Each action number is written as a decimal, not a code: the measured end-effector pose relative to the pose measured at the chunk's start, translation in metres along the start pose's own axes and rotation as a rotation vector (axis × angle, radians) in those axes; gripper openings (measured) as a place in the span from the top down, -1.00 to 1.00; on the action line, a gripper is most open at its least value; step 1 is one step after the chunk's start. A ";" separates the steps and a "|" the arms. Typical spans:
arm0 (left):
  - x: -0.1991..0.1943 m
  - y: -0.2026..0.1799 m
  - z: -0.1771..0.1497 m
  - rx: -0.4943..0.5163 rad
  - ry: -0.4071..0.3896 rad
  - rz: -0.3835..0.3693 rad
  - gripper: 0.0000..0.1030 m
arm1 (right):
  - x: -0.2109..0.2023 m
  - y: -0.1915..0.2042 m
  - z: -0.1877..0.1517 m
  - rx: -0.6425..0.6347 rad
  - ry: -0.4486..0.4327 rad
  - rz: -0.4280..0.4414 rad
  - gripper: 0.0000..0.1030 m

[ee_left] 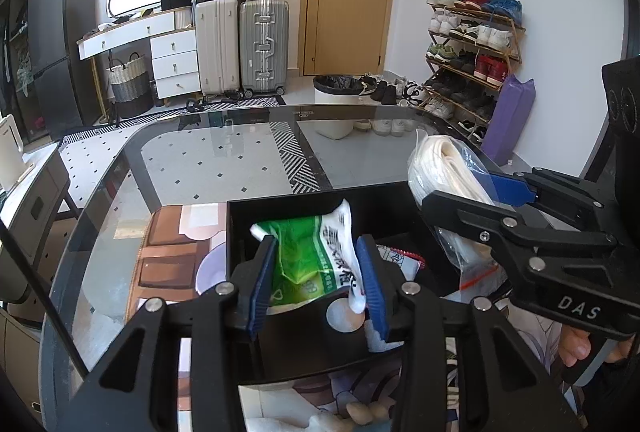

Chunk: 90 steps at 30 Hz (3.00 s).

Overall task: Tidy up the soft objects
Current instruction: 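Lower the green sachet and rope bag into the black box, open both grippers, then move the left gripper toward the white plush toy while the right approaches the white cable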

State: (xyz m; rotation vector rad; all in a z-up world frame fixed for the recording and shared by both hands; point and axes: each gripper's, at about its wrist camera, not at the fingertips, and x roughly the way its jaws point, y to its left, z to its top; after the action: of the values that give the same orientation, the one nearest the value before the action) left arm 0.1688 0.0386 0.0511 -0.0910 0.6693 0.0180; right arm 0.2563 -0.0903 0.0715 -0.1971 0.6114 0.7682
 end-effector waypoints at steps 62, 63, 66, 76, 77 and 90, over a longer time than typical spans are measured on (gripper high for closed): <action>-0.067 0.004 -0.049 0.040 -0.059 0.037 -1.00 | -0.099 0.017 -0.064 -0.013 -0.038 -0.070 -0.99; -0.067 0.004 -0.049 0.040 -0.057 0.036 -1.00 | -0.100 0.017 -0.066 -0.012 -0.036 -0.070 -0.99; -0.066 0.003 -0.052 0.044 -0.048 0.033 -1.00 | -0.100 0.017 -0.069 -0.008 -0.026 -0.068 -0.99; -0.059 0.004 -0.062 0.049 -0.009 0.030 -1.00 | -0.089 0.017 -0.077 0.008 0.018 -0.048 -0.99; -0.057 0.004 -0.063 0.049 -0.004 0.031 -1.00 | -0.088 0.017 -0.078 0.010 0.021 -0.045 -0.99; -0.046 0.006 -0.072 0.051 0.055 0.027 -1.00 | -0.061 0.025 -0.088 0.024 0.096 -0.002 -0.99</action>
State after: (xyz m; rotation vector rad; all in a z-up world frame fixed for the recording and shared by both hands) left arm 0.0877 0.0385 0.0227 -0.0333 0.7252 0.0249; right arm 0.1655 -0.1420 0.0366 -0.2132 0.7113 0.7523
